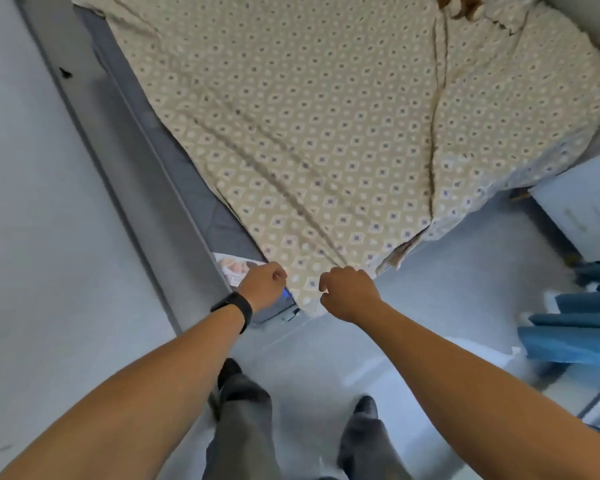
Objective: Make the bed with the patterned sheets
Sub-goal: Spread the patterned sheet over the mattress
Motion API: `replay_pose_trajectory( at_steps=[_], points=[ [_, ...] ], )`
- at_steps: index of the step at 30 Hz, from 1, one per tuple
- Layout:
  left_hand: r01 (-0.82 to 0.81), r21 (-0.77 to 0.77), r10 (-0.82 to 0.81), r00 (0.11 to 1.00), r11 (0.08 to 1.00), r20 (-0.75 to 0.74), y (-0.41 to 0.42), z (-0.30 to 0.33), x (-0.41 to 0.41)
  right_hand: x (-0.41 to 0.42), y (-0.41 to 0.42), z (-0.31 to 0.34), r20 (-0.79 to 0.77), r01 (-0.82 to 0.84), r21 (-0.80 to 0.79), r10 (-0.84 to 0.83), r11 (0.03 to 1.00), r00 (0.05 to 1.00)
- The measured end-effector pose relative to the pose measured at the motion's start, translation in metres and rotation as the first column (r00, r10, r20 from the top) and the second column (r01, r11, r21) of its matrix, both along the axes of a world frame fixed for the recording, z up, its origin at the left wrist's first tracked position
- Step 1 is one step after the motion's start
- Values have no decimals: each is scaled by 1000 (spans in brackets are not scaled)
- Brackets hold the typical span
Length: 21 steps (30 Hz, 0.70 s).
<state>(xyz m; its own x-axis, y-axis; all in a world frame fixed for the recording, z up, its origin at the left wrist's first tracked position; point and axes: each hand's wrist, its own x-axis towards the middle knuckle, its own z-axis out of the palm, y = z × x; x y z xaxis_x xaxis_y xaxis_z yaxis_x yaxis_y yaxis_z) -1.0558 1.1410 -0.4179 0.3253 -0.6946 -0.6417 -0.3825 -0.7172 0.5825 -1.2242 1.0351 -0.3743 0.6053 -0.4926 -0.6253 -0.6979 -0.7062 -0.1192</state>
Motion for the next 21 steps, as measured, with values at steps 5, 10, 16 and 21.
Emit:
replay_pose_trajectory(
  at_steps=[5, 10, 16, 21],
  points=[
    [281, 131, -308, 901, 951, 306, 23, -101, -34, -6, -22, -109, 20, -228, -167, 235, 959, 972],
    [379, 16, -325, 769, 925, 550, -2, -232, -40, -18, -41, -255, 106, -242, -210, 268, 947, 958],
    [279, -293, 53, 634, 915, 771, -33, -343, -36, -12, -31, -382, 651, 159, -385, 146, 909, 745],
    [384, -423, 145, 575, 821, 805, -36, -346, -28, -17, -24, -407, 870, 397, -378, 174, 837, 462]
  ],
)
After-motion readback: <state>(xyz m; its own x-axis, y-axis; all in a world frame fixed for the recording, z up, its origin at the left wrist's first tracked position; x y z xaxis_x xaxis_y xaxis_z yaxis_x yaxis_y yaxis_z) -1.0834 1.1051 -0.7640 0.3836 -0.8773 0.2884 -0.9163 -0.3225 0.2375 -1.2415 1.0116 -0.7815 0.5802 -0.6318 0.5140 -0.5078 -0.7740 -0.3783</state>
